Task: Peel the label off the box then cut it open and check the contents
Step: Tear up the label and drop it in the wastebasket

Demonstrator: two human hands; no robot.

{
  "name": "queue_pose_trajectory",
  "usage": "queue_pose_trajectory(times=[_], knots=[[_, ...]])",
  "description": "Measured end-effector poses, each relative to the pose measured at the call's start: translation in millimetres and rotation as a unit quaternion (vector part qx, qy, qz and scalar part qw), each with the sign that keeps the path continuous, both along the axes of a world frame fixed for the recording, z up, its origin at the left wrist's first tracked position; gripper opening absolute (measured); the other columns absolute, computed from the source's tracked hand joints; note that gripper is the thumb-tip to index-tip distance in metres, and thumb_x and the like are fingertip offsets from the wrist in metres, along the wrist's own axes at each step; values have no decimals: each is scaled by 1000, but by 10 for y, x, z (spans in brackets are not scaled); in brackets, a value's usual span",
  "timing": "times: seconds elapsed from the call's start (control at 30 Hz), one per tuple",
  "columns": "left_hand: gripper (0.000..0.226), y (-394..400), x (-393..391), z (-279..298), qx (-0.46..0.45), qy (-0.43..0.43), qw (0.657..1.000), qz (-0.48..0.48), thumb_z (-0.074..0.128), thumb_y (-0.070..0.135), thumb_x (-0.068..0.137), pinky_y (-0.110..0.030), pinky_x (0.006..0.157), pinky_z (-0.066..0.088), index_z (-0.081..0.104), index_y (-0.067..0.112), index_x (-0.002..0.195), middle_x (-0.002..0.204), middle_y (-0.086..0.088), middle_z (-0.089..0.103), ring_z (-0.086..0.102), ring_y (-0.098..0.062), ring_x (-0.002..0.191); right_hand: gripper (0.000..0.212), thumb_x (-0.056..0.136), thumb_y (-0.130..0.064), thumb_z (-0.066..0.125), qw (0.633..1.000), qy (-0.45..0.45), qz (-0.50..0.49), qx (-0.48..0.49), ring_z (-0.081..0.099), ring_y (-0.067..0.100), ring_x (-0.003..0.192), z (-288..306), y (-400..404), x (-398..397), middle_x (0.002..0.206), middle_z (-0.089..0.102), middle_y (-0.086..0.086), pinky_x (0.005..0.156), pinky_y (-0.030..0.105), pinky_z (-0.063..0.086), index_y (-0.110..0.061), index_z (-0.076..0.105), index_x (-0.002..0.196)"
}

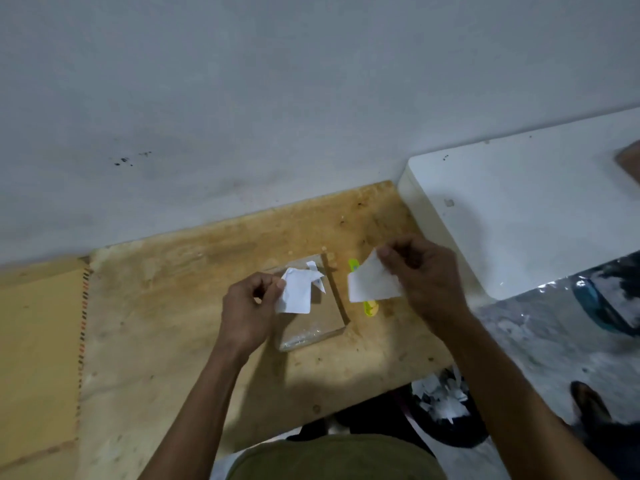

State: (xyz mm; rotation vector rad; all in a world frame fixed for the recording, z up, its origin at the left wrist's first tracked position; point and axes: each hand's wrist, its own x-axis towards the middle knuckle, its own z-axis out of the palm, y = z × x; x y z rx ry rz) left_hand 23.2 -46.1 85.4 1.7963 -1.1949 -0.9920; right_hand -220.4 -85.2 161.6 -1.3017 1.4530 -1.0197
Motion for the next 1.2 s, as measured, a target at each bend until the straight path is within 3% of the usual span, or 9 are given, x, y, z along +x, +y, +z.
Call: queue_pose_trajectory(times=[0.1,0.23,0.4,0.5,0.63,0.8,0.93,1.1,1.2], knots=[[21,-69,-244,98,7,51,997,-56,61,12,95,-31,63,43,65,5,75,75,-13,65,51,-8,66,5,85,-9,73,997,-6,77,0,66,10,68,-7,58,170,74,72,-1,62,28,54,-13,70,86],[19,-149,-508,409,-2,117,985,-123,58,7,97,-23,62,42,69,1,83,71,-1,60,49,-7,65,7,82,-15,76,981,115,151,-43,57,3,68,-9,43,54,74,67,-10,63,14,42,-18,70,79],[21,-178,-722,612,14,163,966,-201,60,20,99,-26,63,38,68,7,84,71,-6,50,42,-14,66,10,81,-19,76,970,176,160,-53,56,3,99,49,57,-335,103,65,-10,78,21,43,-25,68,81],[20,-136,-959,660,16,164,956,-243,62,23,98,-28,65,40,70,8,88,74,-8,54,45,-15,69,10,82,-16,76,982,127,126,-59,59,1,75,83,162,-520,82,70,-4,65,14,41,-20,67,79],[4,41,-1403,662,-31,66,961,-265,71,18,90,-38,69,48,73,18,87,78,-14,68,59,-15,70,10,83,-18,75,987,129,44,-87,62,7,73,54,410,-895,77,68,-5,62,17,46,-21,66,84],[8,285,-1952,672,-86,-100,946,-294,73,18,87,-38,74,54,72,22,80,75,5,72,66,-14,74,35,86,-28,70,975,202,81,-50,61,6,78,86,847,-1459,79,63,-9,74,21,50,-31,61,120],[5,532,-2387,748,-110,-158,927,-322,76,24,85,-38,70,54,73,23,80,73,9,71,66,-11,72,8,86,-41,66,952,289,84,-50,59,3,80,156,1187,-1825,79,62,-17,77,36,53,-34,69,89],[24,864,-2846,793,-113,-170,912,-356,59,51,82,-39,76,55,73,31,81,78,15,72,68,-8,77,5,89,-35,64,944,316,57,-72,50,7,91,101,1575,-2284,84,57,-18,81,43,50,-33,67,86],[34,1028,-3105,764,-116,-183,909,-357,54,59,79,-44,78,53,74,32,81,81,12,71,65,-15,78,6,89,-34,65,943,322,37,-73,44,4,89,84,1845,-2517,81,52,-21,79,37,46,-32,65,83]])
